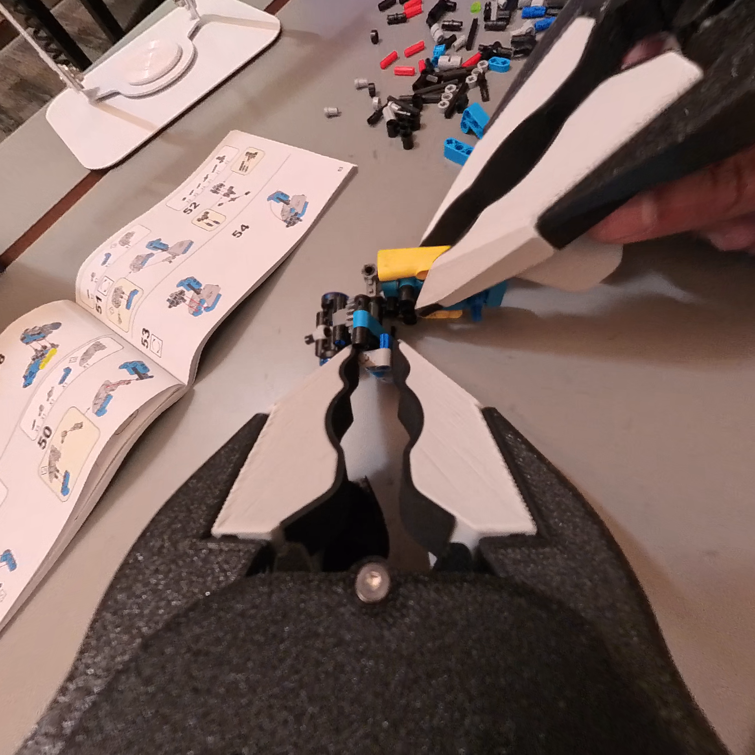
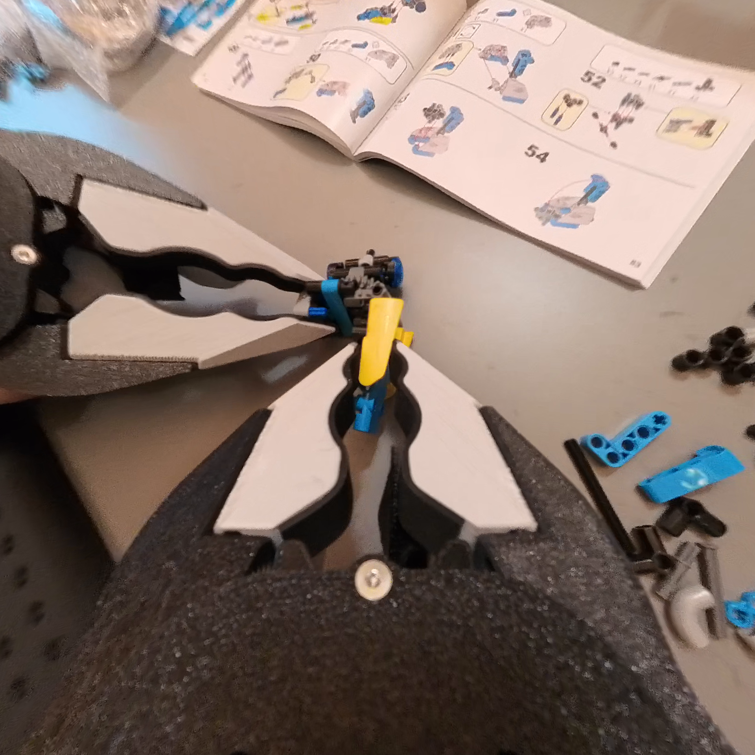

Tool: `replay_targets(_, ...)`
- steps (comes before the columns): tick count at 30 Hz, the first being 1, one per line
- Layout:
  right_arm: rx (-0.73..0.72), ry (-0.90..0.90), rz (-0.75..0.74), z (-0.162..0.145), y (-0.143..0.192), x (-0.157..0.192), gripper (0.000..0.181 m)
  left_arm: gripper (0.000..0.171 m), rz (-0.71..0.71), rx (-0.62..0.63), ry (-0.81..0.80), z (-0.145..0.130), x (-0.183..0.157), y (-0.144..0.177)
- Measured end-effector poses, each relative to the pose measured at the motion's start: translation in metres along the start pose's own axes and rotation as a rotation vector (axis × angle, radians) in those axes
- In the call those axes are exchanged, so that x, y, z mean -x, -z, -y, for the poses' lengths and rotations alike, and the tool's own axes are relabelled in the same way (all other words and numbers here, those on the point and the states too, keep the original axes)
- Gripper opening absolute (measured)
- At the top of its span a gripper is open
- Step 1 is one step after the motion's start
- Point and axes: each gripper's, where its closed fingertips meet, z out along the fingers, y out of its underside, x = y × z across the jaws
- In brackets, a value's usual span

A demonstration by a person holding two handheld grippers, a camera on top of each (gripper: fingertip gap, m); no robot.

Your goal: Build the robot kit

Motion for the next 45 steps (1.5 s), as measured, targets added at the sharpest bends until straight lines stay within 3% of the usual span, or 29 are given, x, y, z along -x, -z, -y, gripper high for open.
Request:
replay_targets(2,0.040,0.065,-0.040,-0.002,-0.001,0.000,0.013,0.016,-0.009,0.000,0.014,0.000,0.000,0.000)
replay_targets(7,0.087,-0.086,0.183,-0.005,0.002,0.003,0.013,0.016,0.028,-0.009,-0.086,0.001,-0.001,0.000)
replay_targets(15,0.123,0.039,0.189,-0.006,0.002,0.001,0.013,0.015,0.070,-0.014,-0.243,0.002,0.001,0.000)
replay_targets(20,0.063,0.065,0.148,-0.001,-0.001,-0.003,0.018,0.015,0.048,-0.002,-0.170,0.001,0.003,-0.001)
replay_targets(22,0.042,0.052,0.112,0.002,-0.003,-0.010,0.036,0.015,0.032,-0.003,-0.145,0.001,0.001,-0.001)
replay_targets(24,0.029,0.057,0.131,0.003,-0.002,-0.007,0.028,0.016,0.032,-0.003,-0.142,0.001,0.002,-0.001)
replay_targets(31,0.039,0.043,0.148,0.002,-0.002,-0.007,0.027,0.016,0.023,-0.001,-0.133,0.001,0.001,0.000)
replay_targets(36,0.072,0.131,0.203,-0.001,0.001,0.000,0.025,0.016,0.006,0.008,-0.153,-0.003,0.005,0.004)
replay_targets(41,0.080,0.097,0.258,-0.002,0.003,0.004,0.022,0.016,-0.180,-0.027,-0.144,-0.009,-0.003,0.013)
replay_targets(45,0.168,0.089,0.329,-0.007,-0.001,0.016,0.021,0.016,-0.239,-0.036,-0.139,-0.009,-0.004,0.013)
